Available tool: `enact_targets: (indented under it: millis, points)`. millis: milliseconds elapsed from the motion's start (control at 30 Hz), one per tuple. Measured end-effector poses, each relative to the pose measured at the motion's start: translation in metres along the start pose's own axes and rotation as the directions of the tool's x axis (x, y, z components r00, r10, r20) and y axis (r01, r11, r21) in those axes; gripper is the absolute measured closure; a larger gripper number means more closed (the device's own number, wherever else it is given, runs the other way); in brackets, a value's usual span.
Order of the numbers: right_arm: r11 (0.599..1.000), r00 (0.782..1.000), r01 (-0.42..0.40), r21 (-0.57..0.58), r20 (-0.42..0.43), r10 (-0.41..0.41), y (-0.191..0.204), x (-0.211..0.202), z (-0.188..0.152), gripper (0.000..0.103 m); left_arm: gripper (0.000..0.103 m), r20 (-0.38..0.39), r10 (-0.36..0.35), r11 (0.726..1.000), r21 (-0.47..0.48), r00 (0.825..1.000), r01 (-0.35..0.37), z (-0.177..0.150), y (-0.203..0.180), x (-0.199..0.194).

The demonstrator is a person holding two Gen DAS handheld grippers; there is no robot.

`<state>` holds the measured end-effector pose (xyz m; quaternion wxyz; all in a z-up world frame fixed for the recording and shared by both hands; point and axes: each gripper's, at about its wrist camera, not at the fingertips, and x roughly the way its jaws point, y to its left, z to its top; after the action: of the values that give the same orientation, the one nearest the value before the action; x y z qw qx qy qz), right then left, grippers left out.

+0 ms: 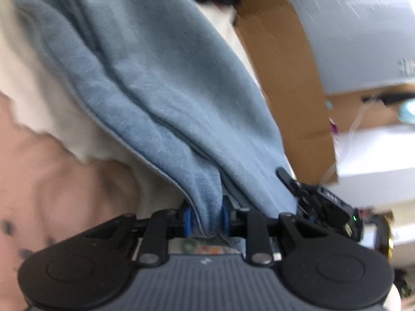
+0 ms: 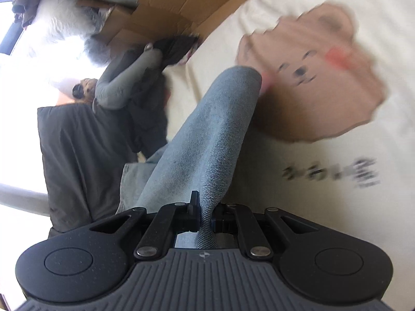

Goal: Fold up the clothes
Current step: 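Grasp the folded leg end with the left tool while the right tool pinches the leg, then fold the leg end over toward the waistband with the left tool and release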

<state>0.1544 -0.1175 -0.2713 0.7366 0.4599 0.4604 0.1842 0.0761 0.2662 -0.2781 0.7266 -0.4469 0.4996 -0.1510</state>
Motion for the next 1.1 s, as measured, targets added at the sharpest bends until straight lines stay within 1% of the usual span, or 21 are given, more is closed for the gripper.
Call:
enact_targets:
  millis: [67, 200, 300, 333, 400, 467, 500, 533, 600, 667, 767, 800, 833, 867, 933, 1000, 1067, 1100]
  points:
    - [1.0, 1.0, 0.027, -0.008, -0.007, -0.028, -0.009, -0.018, 0.005, 0.097, 0.079, -0.071, -0.006, 1.0, 0.028, 0.997, 0.008, -0.004, -0.005, 0.019]
    - [0.997, 0.997, 0.08, -0.019, -0.007, -0.08, -0.027, -0.055, 0.017, 0.097, 0.079, -0.17, -0.038, 0.995, 0.088, 0.985, 0.054, -0.011, -0.027, 0.045]
    - [0.994, 0.994, 0.11, -0.025, -0.005, -0.11, -0.036, -0.079, 0.023, 0.097, 0.079, -0.236, -0.064, 0.988, 0.119, 0.97, 0.095, 0.013, -0.033, 0.054]
    - [0.993, 0.993, 0.118, -0.023, -0.004, -0.118, -0.039, -0.087, 0.025, 0.097, 0.078, -0.262, -0.065, 0.985, 0.136, 0.963, 0.104, 0.004, -0.036, 0.055]
    - [0.991, 0.991, 0.133, -0.019, -0.001, -0.133, -0.045, -0.101, 0.026, 0.097, 0.078, -0.314, -0.062, 0.978, 0.17, 0.947, 0.121, -0.038, -0.041, 0.043]
    - [0.989, 0.989, 0.145, -0.019, 0.003, -0.145, -0.05, -0.112, 0.025, 0.097, 0.077, -0.352, -0.064, 0.971, 0.193, 0.934, 0.139, -0.048, -0.045, 0.044]
    - [0.988, 0.988, 0.153, -0.013, 0.007, -0.153, -0.053, -0.115, 0.023, 0.097, 0.077, -0.367, -0.06, 0.969, 0.203, 0.928, 0.143, -0.049, -0.049, 0.047]
    - [0.987, 0.987, 0.161, -0.004, 0.011, -0.161, -0.057, -0.116, 0.021, 0.097, 0.076, -0.384, -0.052, 0.967, 0.212, 0.922, 0.143, -0.043, -0.056, 0.058]
    - [0.984, 0.984, 0.178, 0.014, 0.019, -0.178, -0.063, -0.118, 0.016, 0.097, 0.075, -0.413, -0.019, 0.962, 0.241, 0.911, 0.13, -0.042, -0.059, 0.061]
    - [0.981, 0.98, 0.194, 0.032, 0.027, -0.195, -0.069, -0.12, 0.011, 0.097, 0.076, -0.417, 0.017, 0.958, 0.266, 0.909, 0.104, -0.044, -0.048, 0.045]
    - [0.969, 0.973, 0.229, 0.092, 0.02, -0.232, -0.082, -0.116, 0.006, 0.095, 0.076, -0.378, 0.05, 0.964, 0.26, 0.925, 0.054, -0.035, -0.036, 0.022]
    - [0.962, 0.967, 0.25, 0.105, 0.021, -0.254, -0.085, -0.116, 0.005, 0.091, 0.076, -0.359, 0.062, 0.966, 0.258, 0.931, 0.035, -0.032, -0.034, 0.015]
    - [0.954, 0.96, 0.276, 0.113, 0.024, -0.28, -0.086, -0.117, 0.004, 0.085, 0.076, -0.327, 0.076, 0.967, 0.256, 0.942, 0.011, -0.03, -0.035, 0.009]
    - [0.947, 0.953, 0.296, 0.123, 0.028, -0.302, -0.087, -0.119, 0.002, 0.082, 0.076, -0.295, 0.09, 0.967, 0.254, 0.951, -0.013, -0.027, -0.037, 0.003]
    - [0.933, 0.94, 0.33, 0.144, 0.039, -0.339, -0.087, -0.125, 0.0, 0.081, 0.076, -0.203, 0.12, 0.964, 0.258, 0.972, -0.065, -0.019, -0.042, -0.011]
    - [0.925, 0.933, 0.343, 0.16, 0.051, -0.355, -0.083, -0.134, -0.003, 0.081, 0.07, -0.1, 0.117, 0.957, 0.277, 0.988, -0.086, -0.01, -0.053, -0.023]
    - [0.919, 0.925, 0.363, 0.154, 0.059, -0.375, -0.076, -0.14, -0.004, 0.081, 0.057, -0.011, 0.116, 0.951, 0.291, 0.993, -0.108, -0.004, -0.06, -0.041]
    - [0.915, 0.92, 0.375, 0.149, 0.062, -0.387, -0.07, -0.142, -0.004, 0.081, 0.054, 0.031, 0.126, 0.945, 0.3, 0.992, -0.13, -0.002, -0.066, -0.043]
